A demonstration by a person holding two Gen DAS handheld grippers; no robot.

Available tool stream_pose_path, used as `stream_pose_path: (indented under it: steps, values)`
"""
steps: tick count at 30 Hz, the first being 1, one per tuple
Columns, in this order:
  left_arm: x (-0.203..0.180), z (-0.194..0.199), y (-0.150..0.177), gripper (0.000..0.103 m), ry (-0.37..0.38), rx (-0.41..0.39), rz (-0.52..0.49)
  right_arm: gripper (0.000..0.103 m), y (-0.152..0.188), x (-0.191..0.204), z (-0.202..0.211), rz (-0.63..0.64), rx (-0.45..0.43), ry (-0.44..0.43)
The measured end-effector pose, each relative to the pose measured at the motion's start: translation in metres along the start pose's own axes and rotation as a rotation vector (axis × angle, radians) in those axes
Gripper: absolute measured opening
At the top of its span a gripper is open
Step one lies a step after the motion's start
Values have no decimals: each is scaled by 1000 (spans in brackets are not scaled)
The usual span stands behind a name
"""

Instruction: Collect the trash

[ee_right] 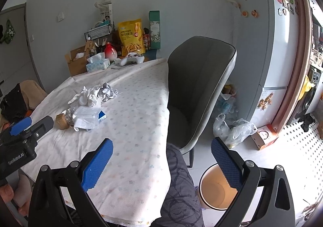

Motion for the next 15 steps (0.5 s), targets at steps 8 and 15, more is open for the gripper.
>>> stream_pose_path:
  steps: [8,15]
  values:
    - [-2,-1,-1,99,5,1,6,95,-1,-1,1,1,-12,10]
    - [1,-3,1,99,5,1,15,95,0,-2,-3,1,-5,10]
Point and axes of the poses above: each gripper's, at about its wrist camera, not at the fingertips, and z roughly against the way its jaws point, x to its left, y to its underside, the point moved 4 cm from there along -z, roughly the way its jaws point, and after that the axes turned 6 degrees about -z, right-handed, at the moved point
